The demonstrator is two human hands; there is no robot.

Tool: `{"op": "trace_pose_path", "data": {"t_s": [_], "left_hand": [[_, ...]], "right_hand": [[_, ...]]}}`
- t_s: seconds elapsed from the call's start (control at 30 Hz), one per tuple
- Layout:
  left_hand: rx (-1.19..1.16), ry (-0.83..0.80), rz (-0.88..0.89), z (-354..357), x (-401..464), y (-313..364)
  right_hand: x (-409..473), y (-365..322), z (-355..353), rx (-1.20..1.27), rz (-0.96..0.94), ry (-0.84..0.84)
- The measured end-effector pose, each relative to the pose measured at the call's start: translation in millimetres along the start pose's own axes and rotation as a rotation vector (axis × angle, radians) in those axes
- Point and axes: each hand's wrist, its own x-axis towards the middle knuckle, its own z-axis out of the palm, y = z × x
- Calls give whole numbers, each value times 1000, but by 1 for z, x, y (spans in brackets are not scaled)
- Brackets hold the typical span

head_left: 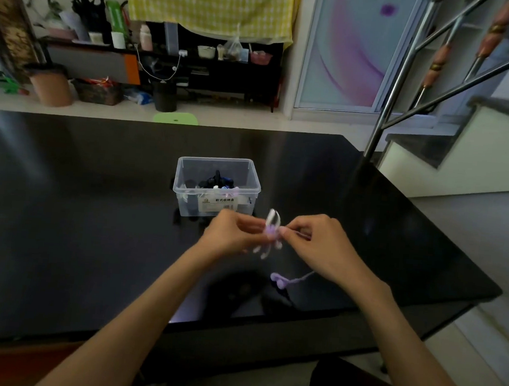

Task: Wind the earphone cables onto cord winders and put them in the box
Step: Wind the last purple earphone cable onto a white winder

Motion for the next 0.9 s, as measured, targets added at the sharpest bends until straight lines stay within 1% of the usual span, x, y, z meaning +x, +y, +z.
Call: {"op": "trace_pose_path", "data": {"t_s": [0.07,0.1,0.17,0.23,0.27,0.3,0.37,0.4,0.43,0.5,0.53,0.6,0.67,0.73,0.77,0.8,0.83,0.9], "left_hand": [[69,-283,-71,-9,-4,10],[79,-381,-103,-15,-6,12],[36,-534,-145,-23,-7,12],[-86,-607,-135,-26,-8,9],[-189,-598,-123,-25,-9,10],[-316,-549,-110,-23,-9,11],[-566,-379,-95,-13,-7,15],[-654,-292,-93,-8,-6,15],[-716,-217,-90,-1,-4,13],[-820,-88,-98,12,-4,10],[-863,-31,-110,18,-5,11],[-876,101,-117,26,-5,10],[-791,234,-88,28,-3,5],[-512,341,-2,23,4,-6],[-325,325,45,20,5,-10],[-167,265,67,16,4,-10],[-56,179,64,13,3,-9],[27,-38,16,7,2,-4]], "right_hand": [[0,2,-11,67,25,-43],[-1,3,-16,127,43,-72],[-4,6,-23,277,91,-104],[-6,7,-26,433,138,-150],[-6,10,-25,499,153,-170],[-5,11,-23,560,172,-172],[-2,11,-16,625,200,-125],[0,10,-12,620,194,-73],[2,8,-8,576,174,-4],[5,7,0,376,108,112],[5,6,4,272,84,133],[3,5,7,94,43,139],[1,3,8,-31,-8,120],[-4,-2,5,-71,-26,74],[-6,-5,2,-68,-17,53],[-7,-8,-1,-59,-1,33],[-7,-8,-4,-40,26,11],[-8,-6,-10,12,59,-24]]}}
